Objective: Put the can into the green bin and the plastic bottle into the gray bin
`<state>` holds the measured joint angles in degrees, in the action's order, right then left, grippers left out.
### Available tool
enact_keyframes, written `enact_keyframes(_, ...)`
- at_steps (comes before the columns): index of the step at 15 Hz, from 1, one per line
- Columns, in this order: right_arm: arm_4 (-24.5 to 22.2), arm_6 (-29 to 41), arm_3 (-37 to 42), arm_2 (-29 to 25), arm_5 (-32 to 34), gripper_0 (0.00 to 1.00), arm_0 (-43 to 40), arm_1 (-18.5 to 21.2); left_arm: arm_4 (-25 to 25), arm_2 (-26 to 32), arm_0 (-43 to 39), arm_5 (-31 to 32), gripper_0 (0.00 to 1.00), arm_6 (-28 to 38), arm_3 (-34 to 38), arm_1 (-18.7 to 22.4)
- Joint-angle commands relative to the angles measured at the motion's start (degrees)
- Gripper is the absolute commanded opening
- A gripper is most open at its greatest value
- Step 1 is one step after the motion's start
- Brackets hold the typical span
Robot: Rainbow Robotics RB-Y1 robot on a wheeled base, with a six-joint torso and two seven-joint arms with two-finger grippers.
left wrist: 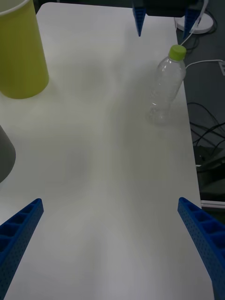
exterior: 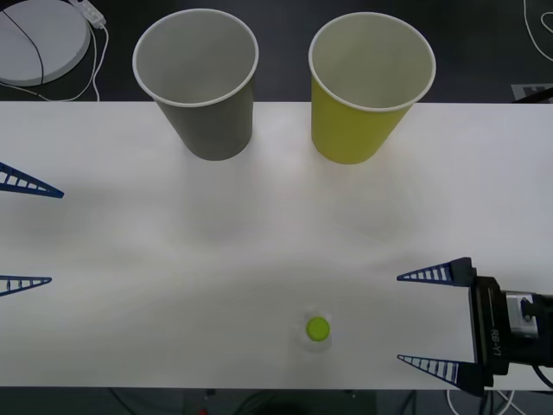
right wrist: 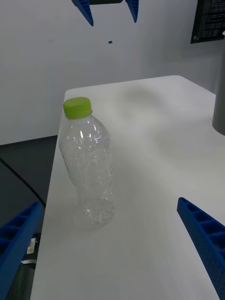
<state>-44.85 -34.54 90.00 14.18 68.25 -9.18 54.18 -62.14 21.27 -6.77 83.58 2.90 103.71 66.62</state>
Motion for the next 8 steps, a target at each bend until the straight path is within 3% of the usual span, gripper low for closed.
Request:
enact_keyframes(1,0.1,-0.4,0.0,3.1,-1.5,1.00,1.6,0.0,0.0,0.0,0.0,0.0,1.00,0.0,0.0,0.0)
enact_keyframes(8,3.2,-3.0,0.0,13.5,-8.4,1.00,6.8,-0.3,0.0,0.0,0.0,0.0,1.00,0.0,0.0,0.0)
